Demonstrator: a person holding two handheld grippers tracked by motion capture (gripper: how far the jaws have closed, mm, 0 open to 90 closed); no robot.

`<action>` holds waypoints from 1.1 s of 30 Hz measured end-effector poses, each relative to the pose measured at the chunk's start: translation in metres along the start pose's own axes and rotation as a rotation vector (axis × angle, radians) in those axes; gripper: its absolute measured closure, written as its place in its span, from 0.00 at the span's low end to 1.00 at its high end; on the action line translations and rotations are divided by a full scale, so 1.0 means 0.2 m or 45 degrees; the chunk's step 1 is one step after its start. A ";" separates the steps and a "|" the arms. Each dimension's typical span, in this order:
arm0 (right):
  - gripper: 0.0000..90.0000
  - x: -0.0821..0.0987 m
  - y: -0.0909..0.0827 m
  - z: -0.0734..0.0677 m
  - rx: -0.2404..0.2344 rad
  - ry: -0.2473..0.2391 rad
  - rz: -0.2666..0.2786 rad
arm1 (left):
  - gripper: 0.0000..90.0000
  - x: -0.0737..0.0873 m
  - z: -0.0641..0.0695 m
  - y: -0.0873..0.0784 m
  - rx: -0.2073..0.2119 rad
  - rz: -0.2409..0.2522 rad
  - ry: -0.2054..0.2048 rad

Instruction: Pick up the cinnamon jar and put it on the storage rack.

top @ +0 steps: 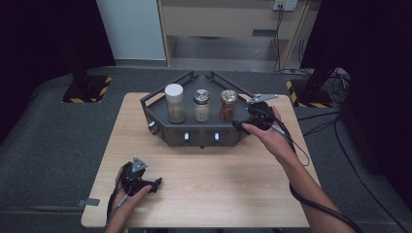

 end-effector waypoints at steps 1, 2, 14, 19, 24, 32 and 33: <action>0.04 0.01 -0.01 0.00 0.001 0.000 -0.001 | 0.00 0.00 0.00 0.00 0.000 0.000 0.000; 0.04 0.01 -0.01 0.00 0.001 0.000 -0.001 | 0.00 0.00 0.00 0.00 0.000 0.000 0.000; 0.04 0.09 -0.05 0.01 -0.004 0.005 -0.017 | 0.00 0.00 0.00 0.00 -0.002 0.001 -0.001; 0.04 0.11 -0.06 0.01 -0.009 0.003 -0.023 | 0.00 0.00 0.00 0.00 -0.002 0.001 -0.001; 0.04 0.13 -0.07 0.00 -0.011 -0.006 -0.028 | 0.00 0.00 0.00 0.00 -0.002 0.001 -0.001; 0.04 0.16 -0.09 0.01 0.002 -0.011 -0.034 | 0.00 0.00 0.00 0.00 -0.002 0.001 -0.001; 0.04 0.17 -0.09 0.01 0.000 -0.010 -0.036 | 0.00 0.00 0.00 0.00 -0.002 0.001 -0.001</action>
Point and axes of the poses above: each handheld gripper's, and its own axes: y roughly forward along the jaws, x roughly out of its underside, z roughly to its right, the point moved 5 cm from there along y, roughly forward along the jaws, and after that the axes turned 14 degrees about z, right-handed, at the moved point
